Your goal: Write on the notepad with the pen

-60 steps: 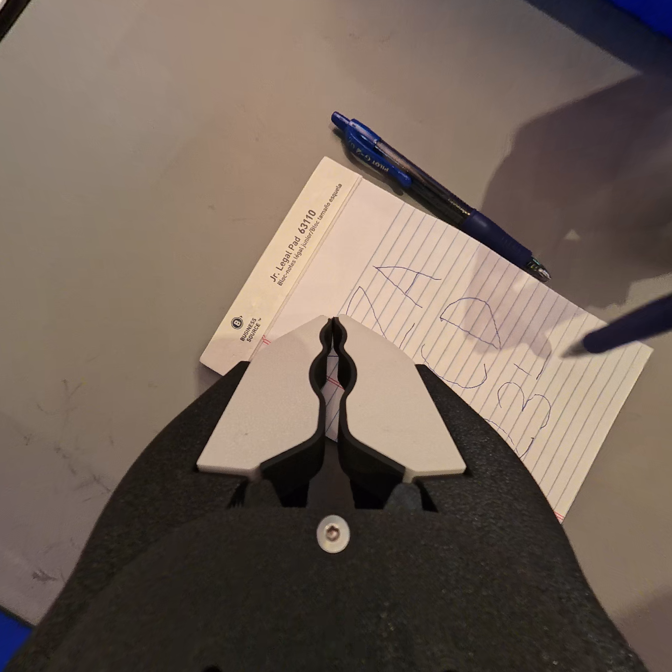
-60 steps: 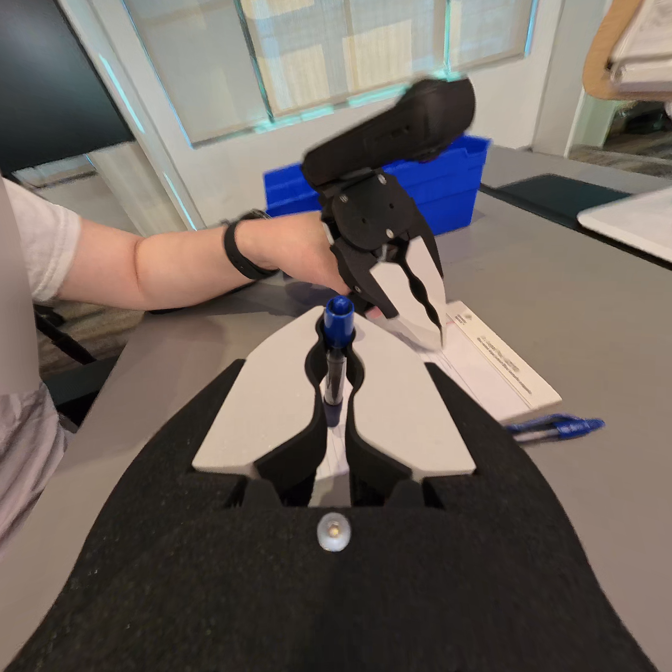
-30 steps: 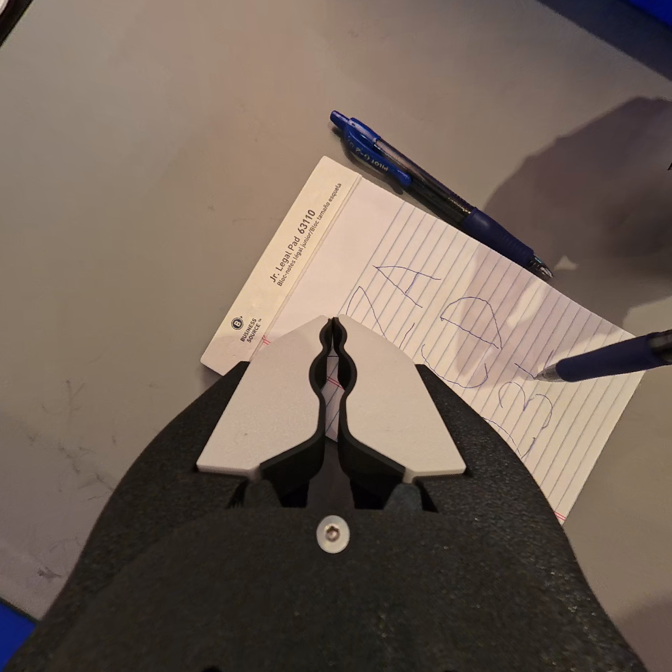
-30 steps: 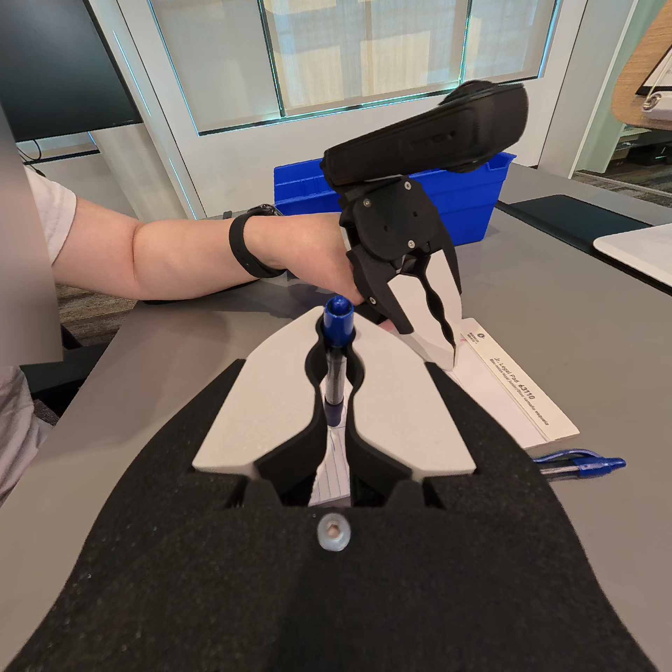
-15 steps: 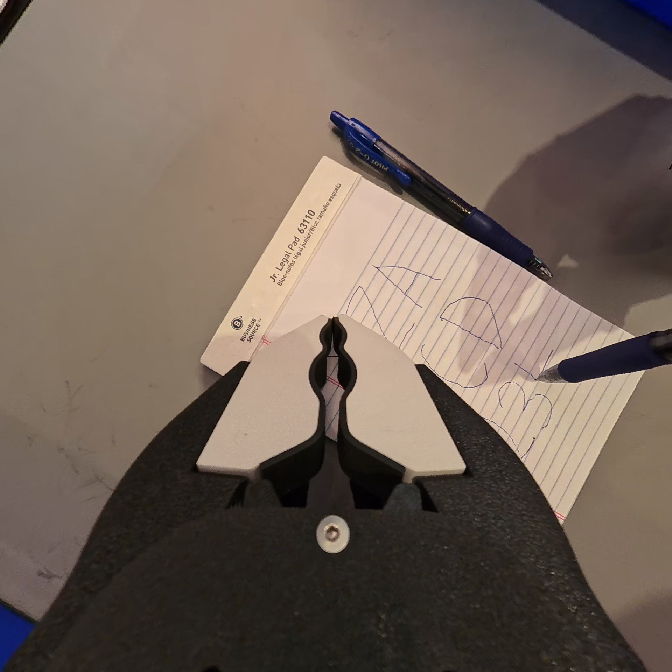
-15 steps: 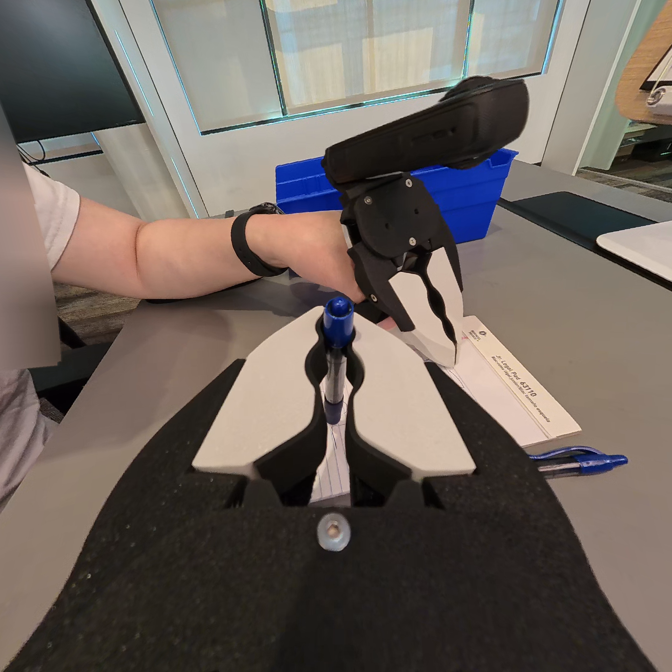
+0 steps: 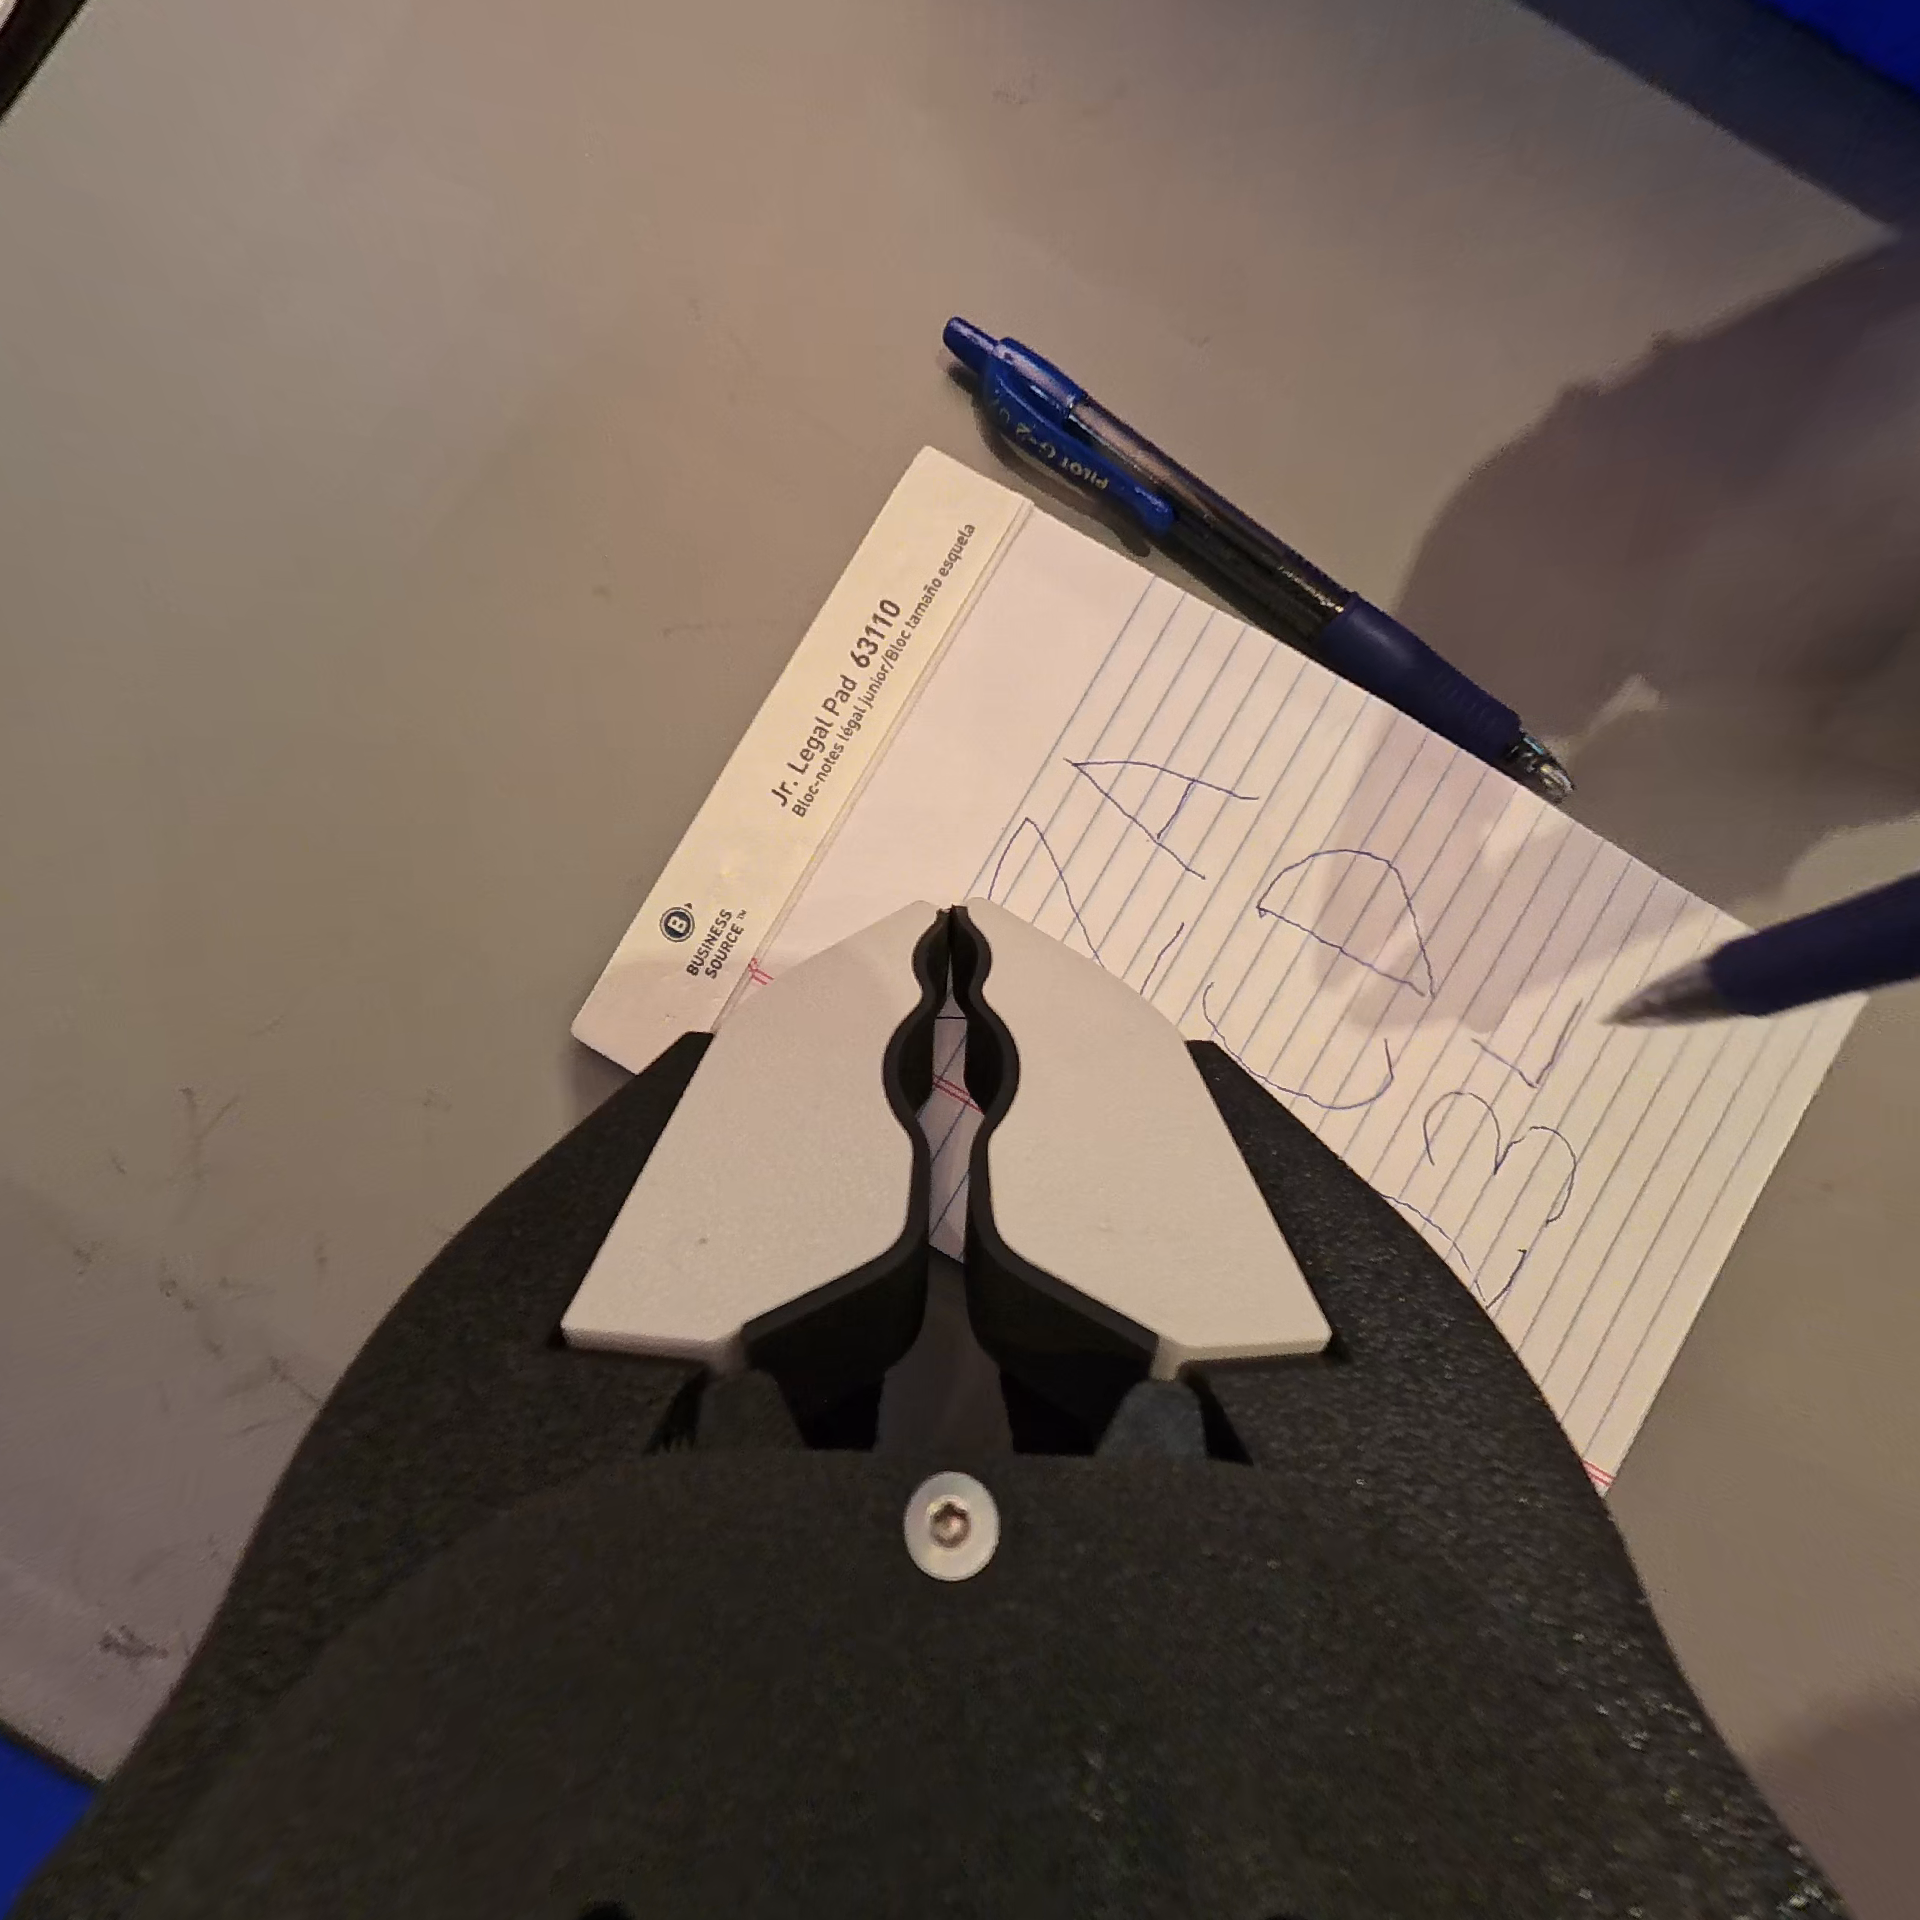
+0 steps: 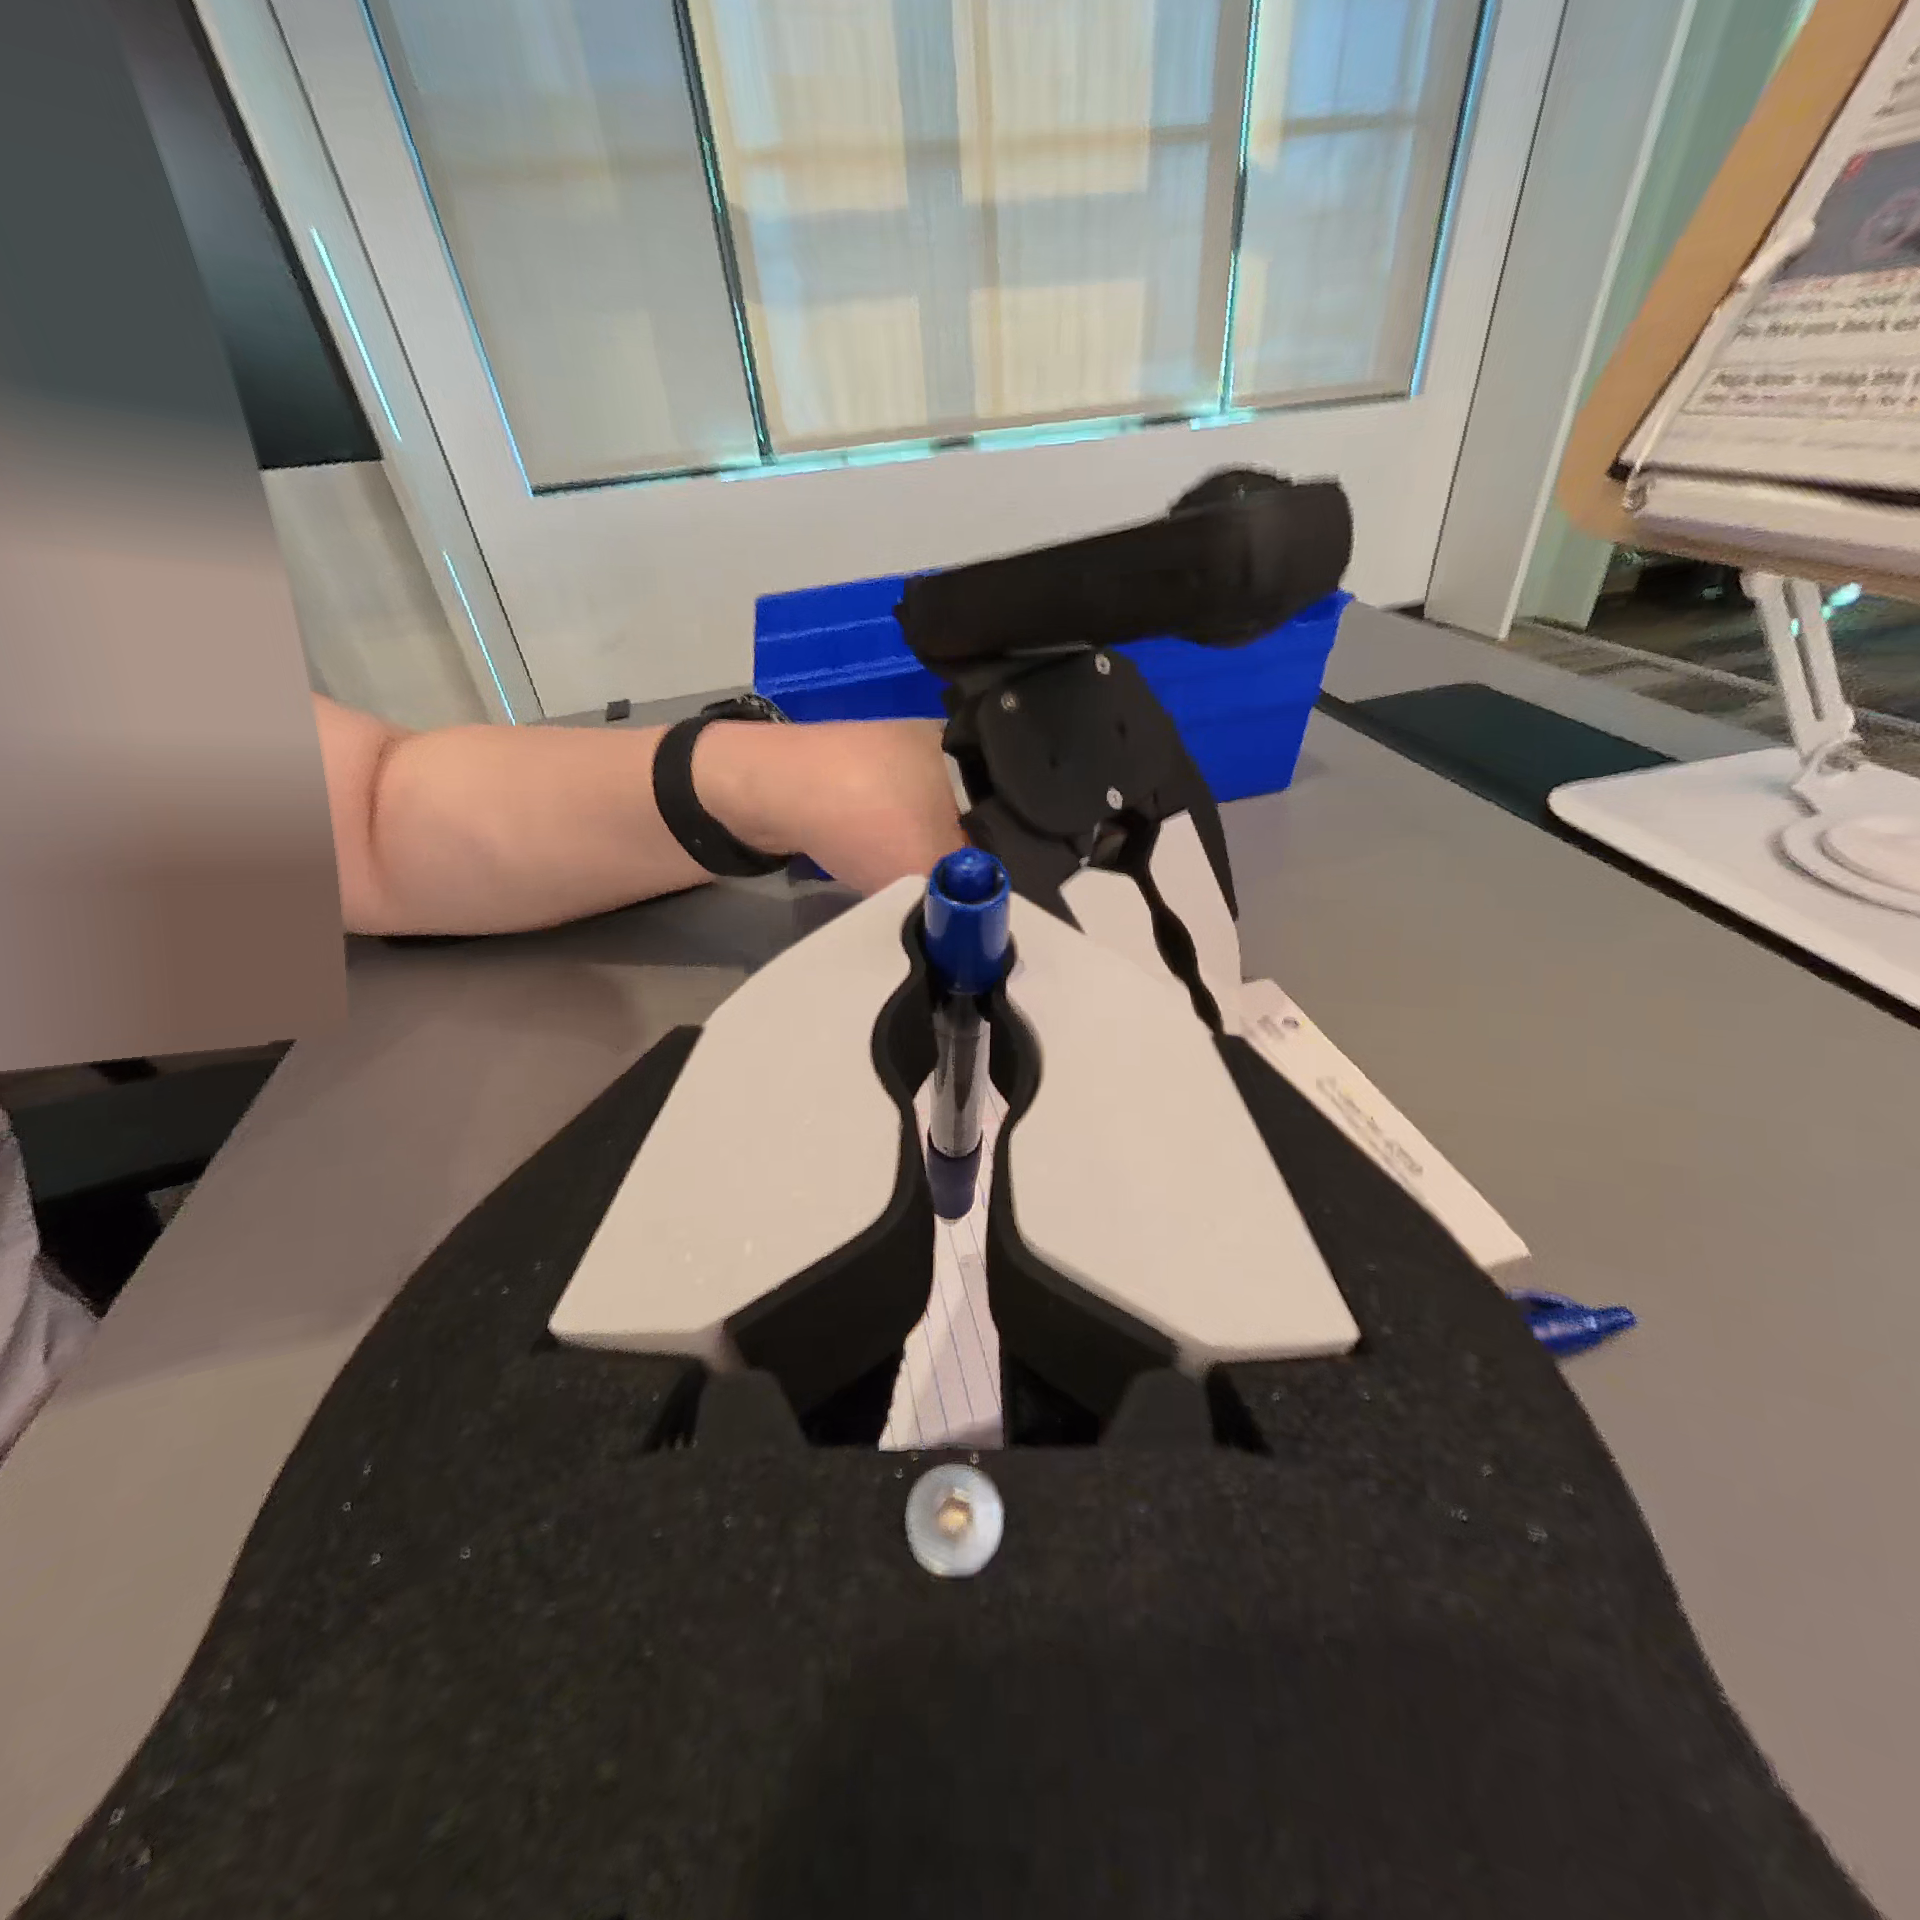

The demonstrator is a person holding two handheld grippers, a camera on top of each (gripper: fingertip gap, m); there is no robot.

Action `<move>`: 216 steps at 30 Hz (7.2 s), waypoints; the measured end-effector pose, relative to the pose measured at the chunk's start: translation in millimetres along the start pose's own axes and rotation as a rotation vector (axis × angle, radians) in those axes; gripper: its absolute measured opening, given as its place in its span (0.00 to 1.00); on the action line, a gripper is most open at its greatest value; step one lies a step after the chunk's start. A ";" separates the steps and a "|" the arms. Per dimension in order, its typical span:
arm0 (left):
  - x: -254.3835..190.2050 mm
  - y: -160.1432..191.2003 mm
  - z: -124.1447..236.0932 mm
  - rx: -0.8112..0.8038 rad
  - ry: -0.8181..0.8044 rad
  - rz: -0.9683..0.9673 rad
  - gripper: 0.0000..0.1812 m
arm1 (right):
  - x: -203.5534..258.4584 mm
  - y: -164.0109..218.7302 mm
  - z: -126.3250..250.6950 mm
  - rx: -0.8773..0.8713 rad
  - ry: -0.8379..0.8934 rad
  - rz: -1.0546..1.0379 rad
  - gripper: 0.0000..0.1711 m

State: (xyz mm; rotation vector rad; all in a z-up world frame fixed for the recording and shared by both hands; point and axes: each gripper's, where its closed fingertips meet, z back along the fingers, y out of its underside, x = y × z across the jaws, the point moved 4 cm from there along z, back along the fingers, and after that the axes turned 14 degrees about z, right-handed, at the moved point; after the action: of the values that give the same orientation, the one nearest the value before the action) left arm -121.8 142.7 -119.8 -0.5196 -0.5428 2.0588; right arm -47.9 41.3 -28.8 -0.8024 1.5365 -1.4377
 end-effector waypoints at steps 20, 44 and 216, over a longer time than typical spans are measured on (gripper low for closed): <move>-0.1 0.0 -0.1 0.000 -0.004 -0.004 0.00 | 0.6 20.2 -9.1 0.123 -0.042 0.001 0.03; 0.0 0.2 -0.2 -0.002 -0.002 -0.004 0.00 | 8.2 20.8 -7.1 0.178 -0.086 -0.001 0.03; 0.1 -0.7 1.3 0.010 0.084 0.029 0.00 | 10.3 -20.4 36.9 -0.028 0.105 0.116 0.03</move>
State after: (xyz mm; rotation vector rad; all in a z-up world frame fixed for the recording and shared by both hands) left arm -122.1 142.9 -118.4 -0.6085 -0.4779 2.0563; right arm -21.0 13.5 -9.1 -0.6518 1.6581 -1.3947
